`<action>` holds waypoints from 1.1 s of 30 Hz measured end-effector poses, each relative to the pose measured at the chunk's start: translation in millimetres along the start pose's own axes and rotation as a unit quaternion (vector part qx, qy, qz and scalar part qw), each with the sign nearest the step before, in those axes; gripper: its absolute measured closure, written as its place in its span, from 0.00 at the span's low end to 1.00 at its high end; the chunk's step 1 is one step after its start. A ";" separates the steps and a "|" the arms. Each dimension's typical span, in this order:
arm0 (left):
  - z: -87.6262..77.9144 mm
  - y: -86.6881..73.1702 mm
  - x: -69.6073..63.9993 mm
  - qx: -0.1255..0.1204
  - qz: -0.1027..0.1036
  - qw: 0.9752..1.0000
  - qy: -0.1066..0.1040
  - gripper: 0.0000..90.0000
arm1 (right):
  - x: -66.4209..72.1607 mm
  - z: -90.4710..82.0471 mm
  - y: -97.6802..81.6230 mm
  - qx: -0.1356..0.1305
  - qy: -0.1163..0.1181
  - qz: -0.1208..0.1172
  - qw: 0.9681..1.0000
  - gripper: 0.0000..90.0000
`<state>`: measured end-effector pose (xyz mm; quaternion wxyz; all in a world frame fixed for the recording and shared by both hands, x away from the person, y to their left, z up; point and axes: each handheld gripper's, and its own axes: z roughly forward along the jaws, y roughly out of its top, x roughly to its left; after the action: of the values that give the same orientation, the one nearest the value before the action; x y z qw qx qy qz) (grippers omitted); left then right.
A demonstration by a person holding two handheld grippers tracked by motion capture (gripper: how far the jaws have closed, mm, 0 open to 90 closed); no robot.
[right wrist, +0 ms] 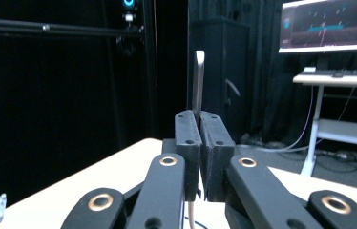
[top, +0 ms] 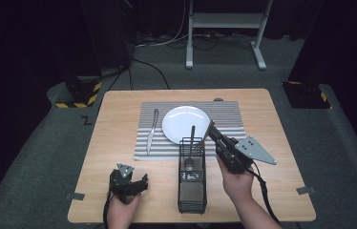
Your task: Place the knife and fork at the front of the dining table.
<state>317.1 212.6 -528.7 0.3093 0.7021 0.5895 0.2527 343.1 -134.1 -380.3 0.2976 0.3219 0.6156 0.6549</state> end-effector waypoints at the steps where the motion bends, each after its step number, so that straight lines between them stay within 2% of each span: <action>1: -0.1 0.0 0.1 0.000 0.000 1.000 0.000 0.16 | -0.2 -1.6 2.0 -0.005 -0.001 0.000 1.000 0.97; 13: 0.0 0.1 -0.2 0.001 0.001 1.000 0.001 0.16 | -7.4 -15.8 19.2 -0.038 -0.011 0.007 0.999 0.97; 22: 0.2 0.2 -0.1 0.001 0.004 1.000 0.001 0.15 | -27.7 -35.5 30.1 -0.055 -0.042 0.007 0.998 0.97; 27: 0.2 0.3 -0.1 0.001 0.004 1.000 0.001 0.15 | -42.7 -41.1 21.5 -0.038 -0.064 0.002 0.997 0.97; 33: 0.2 0.3 -0.1 0.001 0.003 1.000 0.001 0.15 | -58.6 -38.5 -4.4 0.000 -0.084 0.001 0.996 0.97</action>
<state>317.4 212.4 -528.6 0.3069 0.7044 0.5877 0.2536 348.9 -203.6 -389.3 0.3477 0.3762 0.5883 0.6257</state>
